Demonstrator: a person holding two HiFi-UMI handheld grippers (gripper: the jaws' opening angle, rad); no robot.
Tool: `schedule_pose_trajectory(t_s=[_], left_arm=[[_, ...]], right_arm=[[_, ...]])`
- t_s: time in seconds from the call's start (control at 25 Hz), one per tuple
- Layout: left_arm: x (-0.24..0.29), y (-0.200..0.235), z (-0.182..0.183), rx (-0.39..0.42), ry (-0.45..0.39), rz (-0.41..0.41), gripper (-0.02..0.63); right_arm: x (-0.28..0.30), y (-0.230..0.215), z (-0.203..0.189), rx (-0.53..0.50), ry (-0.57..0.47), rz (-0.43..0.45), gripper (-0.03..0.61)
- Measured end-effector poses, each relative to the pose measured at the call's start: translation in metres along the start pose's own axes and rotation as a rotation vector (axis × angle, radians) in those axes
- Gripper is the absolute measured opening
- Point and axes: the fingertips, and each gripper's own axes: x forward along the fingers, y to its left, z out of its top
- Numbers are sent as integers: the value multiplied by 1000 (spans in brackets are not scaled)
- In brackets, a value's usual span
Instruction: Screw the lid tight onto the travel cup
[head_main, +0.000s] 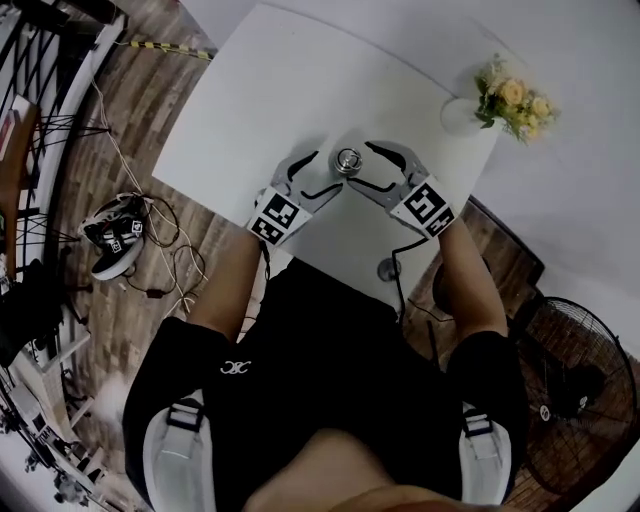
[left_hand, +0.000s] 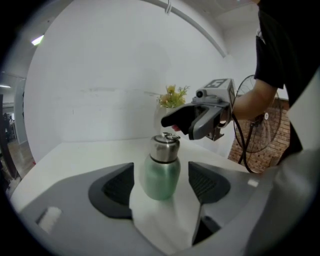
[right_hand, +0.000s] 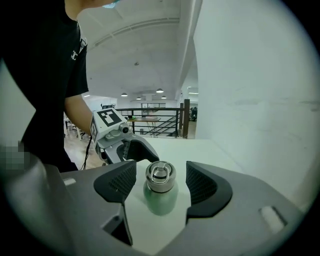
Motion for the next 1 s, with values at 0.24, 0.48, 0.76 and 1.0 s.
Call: schedule_pose_trajectory(t_s=[0.24,0.48,0.76,1.0], left_arm=[[29,-8,-5,33,-6,-47,396],[47,-7,-2,62,-23,-60,408],[63,-1,-6,15,-81,-98,408],[63,-3,-7,71,-60,-202,408]], right_arm=[[24,2,-15,-110,101,185,284],[39,12,-30,-261,241,403,284],[49,21,-33,-374,339,593,285],[55,36,-39,-461,388,736,284]])
